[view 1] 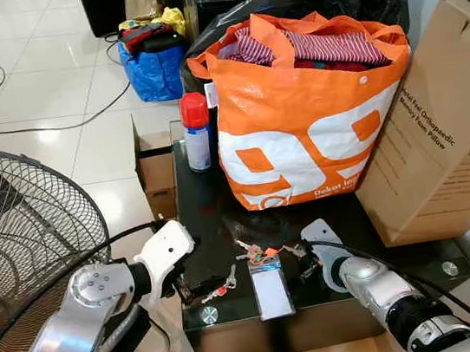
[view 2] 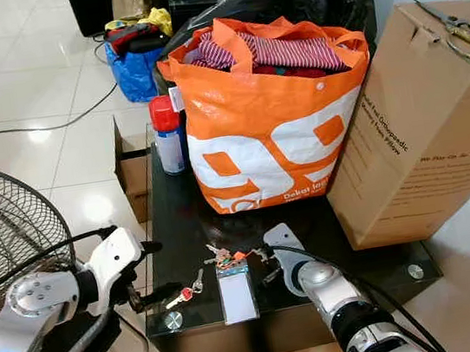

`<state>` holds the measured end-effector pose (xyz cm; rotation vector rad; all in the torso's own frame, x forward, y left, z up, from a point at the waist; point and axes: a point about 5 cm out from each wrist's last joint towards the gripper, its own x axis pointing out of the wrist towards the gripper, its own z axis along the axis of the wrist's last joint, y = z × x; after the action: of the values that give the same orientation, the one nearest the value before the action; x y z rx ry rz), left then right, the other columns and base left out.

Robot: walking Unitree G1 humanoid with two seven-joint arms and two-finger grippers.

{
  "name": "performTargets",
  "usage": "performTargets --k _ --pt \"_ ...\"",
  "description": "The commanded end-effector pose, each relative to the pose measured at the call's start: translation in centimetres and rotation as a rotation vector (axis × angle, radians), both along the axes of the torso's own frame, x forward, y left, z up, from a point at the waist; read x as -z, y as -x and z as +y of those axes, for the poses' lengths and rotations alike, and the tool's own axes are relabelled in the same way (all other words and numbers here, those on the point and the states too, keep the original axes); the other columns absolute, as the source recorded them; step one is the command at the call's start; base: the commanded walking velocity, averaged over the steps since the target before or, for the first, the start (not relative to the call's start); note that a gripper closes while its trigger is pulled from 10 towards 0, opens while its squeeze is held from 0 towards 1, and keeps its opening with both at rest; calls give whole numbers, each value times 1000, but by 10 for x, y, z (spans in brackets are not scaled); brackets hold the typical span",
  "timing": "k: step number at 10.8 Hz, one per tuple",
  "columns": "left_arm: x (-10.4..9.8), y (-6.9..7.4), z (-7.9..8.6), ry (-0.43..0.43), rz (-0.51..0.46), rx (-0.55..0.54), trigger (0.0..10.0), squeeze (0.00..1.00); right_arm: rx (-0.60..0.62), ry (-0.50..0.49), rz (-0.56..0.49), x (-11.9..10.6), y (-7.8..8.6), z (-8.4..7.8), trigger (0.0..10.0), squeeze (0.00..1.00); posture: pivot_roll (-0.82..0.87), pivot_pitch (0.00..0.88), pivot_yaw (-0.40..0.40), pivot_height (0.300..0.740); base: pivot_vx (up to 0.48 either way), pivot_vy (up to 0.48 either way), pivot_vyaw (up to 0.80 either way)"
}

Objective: Hang keys on a hook

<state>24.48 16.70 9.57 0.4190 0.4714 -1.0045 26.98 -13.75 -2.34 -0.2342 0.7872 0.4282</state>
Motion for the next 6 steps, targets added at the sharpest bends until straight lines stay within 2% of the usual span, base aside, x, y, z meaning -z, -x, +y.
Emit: performTargets --k 1,4,6 --pt "1 -1 -2 -1 -4 12 10000 969 17 -4 -12 -4 -4 -4 0 0 -71 38 -91 740 0 0 0" --pt "3 -2 -2 -3 -6 15 10000 973 21 -12 -17 -5 -5 -6 0 0 -73 41 -89 740 0 0 0" --pt "4 -1 -2 -4 -5 17 10000 973 32 -58 -35 -8 -7 -9 0 0 -75 41 -90 740 0 0 0"
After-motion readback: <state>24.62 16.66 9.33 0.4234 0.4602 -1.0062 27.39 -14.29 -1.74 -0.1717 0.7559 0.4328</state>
